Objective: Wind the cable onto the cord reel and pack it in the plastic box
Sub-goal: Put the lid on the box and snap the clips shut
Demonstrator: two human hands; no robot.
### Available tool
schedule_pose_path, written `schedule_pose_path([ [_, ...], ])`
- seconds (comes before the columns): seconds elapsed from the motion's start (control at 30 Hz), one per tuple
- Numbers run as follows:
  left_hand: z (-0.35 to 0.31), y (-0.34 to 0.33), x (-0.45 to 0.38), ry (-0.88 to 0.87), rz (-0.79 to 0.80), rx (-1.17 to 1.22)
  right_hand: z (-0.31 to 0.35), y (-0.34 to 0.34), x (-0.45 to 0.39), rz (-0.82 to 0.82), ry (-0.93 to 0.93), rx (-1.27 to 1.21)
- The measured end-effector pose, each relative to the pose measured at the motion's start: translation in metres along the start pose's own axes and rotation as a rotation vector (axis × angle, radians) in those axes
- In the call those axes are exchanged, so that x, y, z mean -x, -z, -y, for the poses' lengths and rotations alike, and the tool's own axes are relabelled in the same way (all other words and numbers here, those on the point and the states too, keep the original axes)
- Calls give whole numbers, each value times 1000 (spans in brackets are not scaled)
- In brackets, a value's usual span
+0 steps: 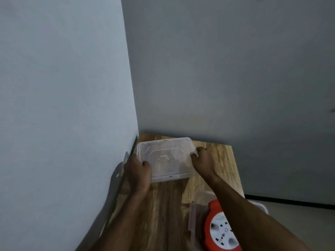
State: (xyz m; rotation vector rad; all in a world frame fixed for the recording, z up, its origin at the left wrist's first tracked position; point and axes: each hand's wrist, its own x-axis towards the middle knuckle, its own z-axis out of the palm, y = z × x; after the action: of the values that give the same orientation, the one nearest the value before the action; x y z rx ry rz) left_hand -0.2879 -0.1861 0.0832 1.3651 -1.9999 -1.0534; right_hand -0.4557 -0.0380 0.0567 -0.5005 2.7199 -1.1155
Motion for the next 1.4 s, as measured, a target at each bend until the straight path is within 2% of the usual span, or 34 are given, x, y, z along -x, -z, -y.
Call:
schedule_pose_path([
  [0.2, -26, 8, 52, -89, 55, 61, -27, 61, 46, -93, -17, -13],
  [0.37, -39, 5, 103, -141, 160, 127, -61, 109, 94, -163, -77, 13],
  [0.6, -38, -10, 170, -219, 223, 69, -107, 155, 155, -261, -144, 17],
  [0.87, -16, -9, 212, -278, 264, -21, -135, 168, 211, -299, -170, 66],
  [1.13, -11, -7, 222, -285, 279, -112, -151, 156, 221, -214, -227, 52],
  [1.4, -9, -10, 219, -191, 326, -12, -150, 154, 220, -185, -238, -12],
])
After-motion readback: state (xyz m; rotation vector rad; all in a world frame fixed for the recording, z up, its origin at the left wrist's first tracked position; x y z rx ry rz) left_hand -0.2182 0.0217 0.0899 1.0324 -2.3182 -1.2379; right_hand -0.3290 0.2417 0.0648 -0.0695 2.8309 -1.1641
